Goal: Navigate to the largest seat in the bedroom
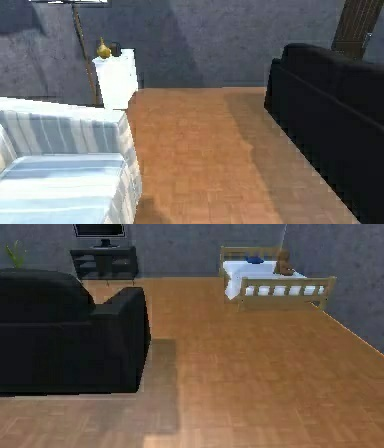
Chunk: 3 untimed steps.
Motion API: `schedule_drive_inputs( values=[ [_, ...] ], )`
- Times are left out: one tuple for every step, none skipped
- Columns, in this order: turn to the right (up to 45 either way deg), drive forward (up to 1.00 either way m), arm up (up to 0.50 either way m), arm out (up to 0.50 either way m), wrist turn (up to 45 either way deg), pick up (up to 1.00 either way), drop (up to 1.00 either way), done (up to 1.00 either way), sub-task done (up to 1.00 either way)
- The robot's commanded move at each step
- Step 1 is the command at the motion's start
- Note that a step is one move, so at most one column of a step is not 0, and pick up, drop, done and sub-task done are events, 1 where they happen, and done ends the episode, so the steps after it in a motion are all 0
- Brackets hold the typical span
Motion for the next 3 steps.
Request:
schedule_drive_inputs(
  values=[
    [45.0,0.00,0.00,0.00,0.0,0.00,0.00,0.00,0.00],
    [42.0,0.00,0.00,0.00,0.0,0.00,0.00,0.00,0.00],
    [0.0,0.15,0.00,0.00,0.0,0.00,0.00,0.00,0.00]
  ],
)
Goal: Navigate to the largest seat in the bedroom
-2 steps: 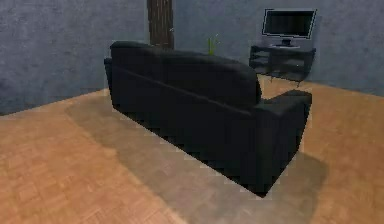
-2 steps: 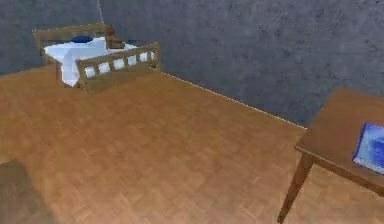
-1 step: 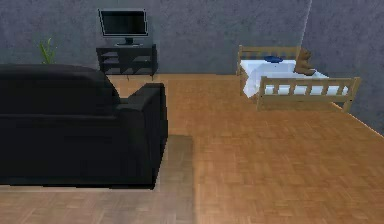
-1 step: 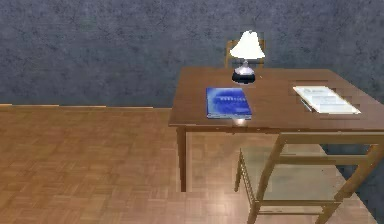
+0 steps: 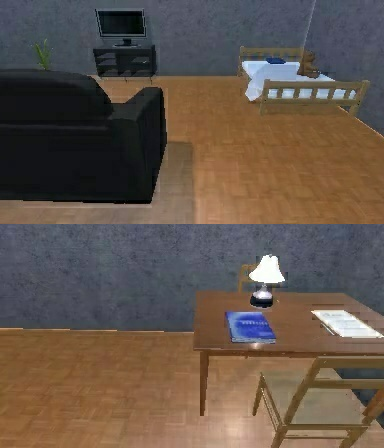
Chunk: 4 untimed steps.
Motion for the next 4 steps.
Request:
schedule_drive_inputs(
  values=[
    [45.0,0.00,0.00,0.00,0.0,0.00,0.00,0.00,0.00],
    [9.0,0.00,0.00,0.00,0.0,0.00,0.00,0.00,0.00],
    [0.0,0.90,0.00,0.00,0.0,0.00,0.00,0.00,0.00],
    [39.0,0.00,0.00,0.00,0.0,0.00,0.00,0.00,0.00]
  ],
)
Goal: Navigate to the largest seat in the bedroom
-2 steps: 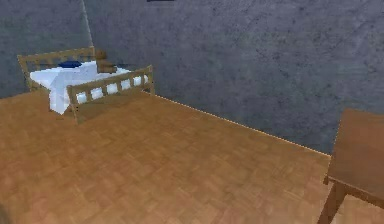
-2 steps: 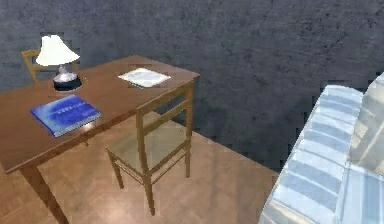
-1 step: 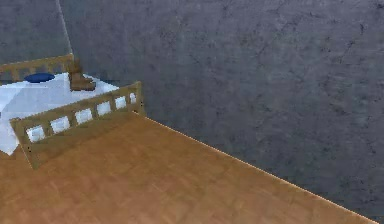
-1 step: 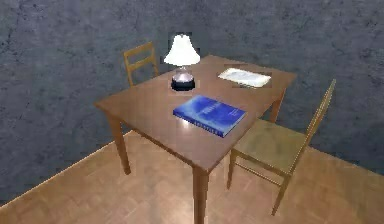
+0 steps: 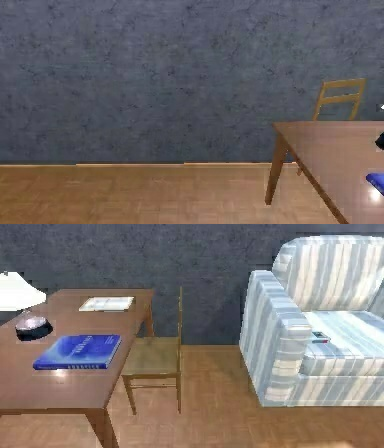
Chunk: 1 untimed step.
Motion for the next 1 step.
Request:
schedule_drive_inputs(
  values=[
    [0.0,1.00,0.00,0.00,0.0,0.00,0.00,0.00,0.00]
  ],
)
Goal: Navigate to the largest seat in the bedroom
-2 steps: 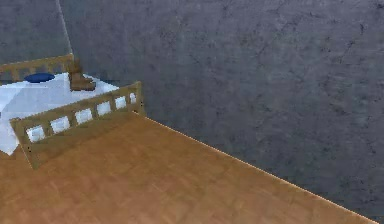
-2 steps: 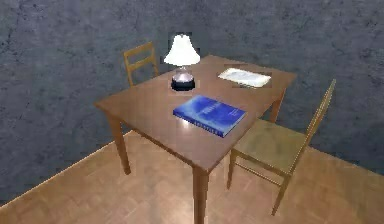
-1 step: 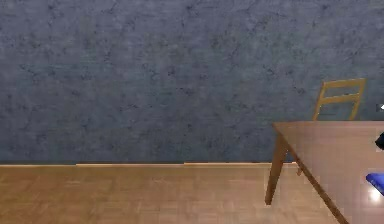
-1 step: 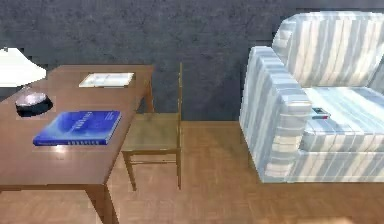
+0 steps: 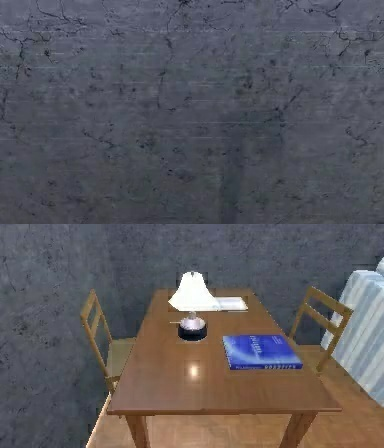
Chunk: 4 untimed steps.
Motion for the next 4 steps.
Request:
schedule_drive_inputs(
  values=[
    [45.0,0.00,0.00,0.00,0.0,0.00,0.00,0.00,0.00],
    [45.0,0.00,0.00,0.00,0.0,0.00,0.00,0.00,0.00],
    [45.0,0.00,0.00,0.00,0.0,0.00,0.00,0.00,0.00],
    [42.0,0.00,0.00,0.00,0.0,0.00,0.00,0.00,0.00]
  ],
)
